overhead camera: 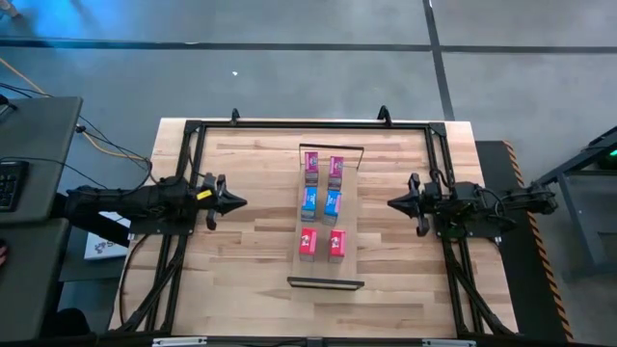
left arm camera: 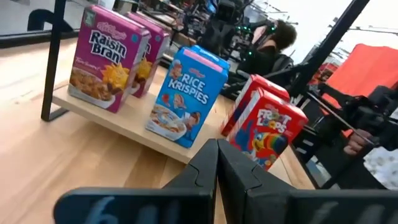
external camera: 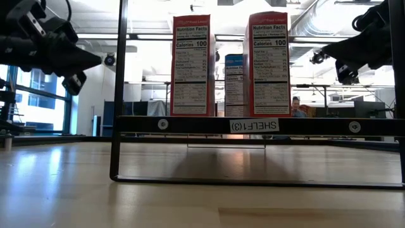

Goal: Stack cereal on shelf
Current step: Return to Home Position

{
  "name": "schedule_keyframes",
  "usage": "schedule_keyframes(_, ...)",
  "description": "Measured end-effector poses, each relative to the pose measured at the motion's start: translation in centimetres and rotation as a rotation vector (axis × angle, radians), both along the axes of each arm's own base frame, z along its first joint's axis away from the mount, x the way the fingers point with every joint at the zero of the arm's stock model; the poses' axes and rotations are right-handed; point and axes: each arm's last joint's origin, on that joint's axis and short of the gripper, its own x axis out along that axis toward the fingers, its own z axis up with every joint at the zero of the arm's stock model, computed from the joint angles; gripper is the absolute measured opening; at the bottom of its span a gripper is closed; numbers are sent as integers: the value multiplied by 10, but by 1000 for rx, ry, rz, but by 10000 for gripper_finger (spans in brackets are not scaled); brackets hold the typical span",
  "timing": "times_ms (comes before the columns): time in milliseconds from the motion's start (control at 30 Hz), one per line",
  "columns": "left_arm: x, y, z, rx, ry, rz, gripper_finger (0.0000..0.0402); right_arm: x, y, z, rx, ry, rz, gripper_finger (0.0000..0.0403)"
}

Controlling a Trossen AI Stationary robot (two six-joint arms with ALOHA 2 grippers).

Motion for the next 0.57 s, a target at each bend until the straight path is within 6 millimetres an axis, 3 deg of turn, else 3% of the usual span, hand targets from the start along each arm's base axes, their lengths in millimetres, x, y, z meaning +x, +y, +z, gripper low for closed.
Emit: schedule_keyframes(567, 0, 0, 0, 0, -2, 3, 1, 0, 0, -1, 6, 5, 9, 0)
